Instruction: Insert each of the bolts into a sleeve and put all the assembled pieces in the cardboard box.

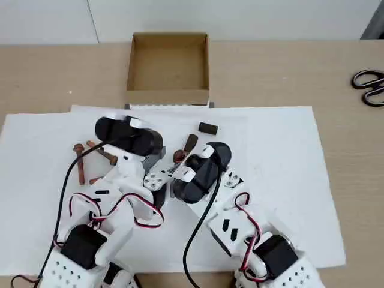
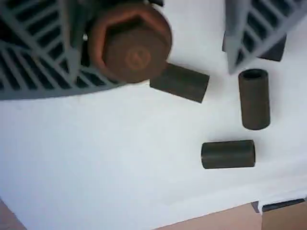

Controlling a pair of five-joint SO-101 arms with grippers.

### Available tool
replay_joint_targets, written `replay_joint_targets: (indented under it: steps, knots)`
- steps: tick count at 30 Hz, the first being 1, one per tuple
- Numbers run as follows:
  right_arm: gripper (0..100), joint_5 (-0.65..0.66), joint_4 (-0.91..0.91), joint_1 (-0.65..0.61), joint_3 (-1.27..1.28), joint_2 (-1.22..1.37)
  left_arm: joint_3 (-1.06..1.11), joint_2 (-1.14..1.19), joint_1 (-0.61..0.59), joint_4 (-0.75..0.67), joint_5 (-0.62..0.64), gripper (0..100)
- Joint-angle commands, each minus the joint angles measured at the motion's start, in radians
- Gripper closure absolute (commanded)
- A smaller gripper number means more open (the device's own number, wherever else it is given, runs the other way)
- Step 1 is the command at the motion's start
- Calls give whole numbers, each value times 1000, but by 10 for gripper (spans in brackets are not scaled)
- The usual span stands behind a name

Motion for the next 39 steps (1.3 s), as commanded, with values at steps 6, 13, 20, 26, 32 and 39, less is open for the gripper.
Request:
replay_joint_targets:
  steps: [6, 13, 20, 26, 32, 39]
  knots:
    - [996, 2, -19, 159, 32, -15, -143, 2, -206, -17, -14, 875]
    - [996, -51, -19, 223, 32, -15, -140, 2, -265, -12, -11, 994]
    - [996, -144, -21, 305, 48, -2, -44, 2, -341, -18, -9, 994]
    - [996, -270, -76, 360, -23, 183, 180, 9, -511, -146, -49, 994]
    - [996, -307, -81, 363, -393, 630, 288, 9, -511, -172, -60, 994]
    - [996, -307, -85, 361, -752, 1013, 354, 6, -511, -193, -153, 994]
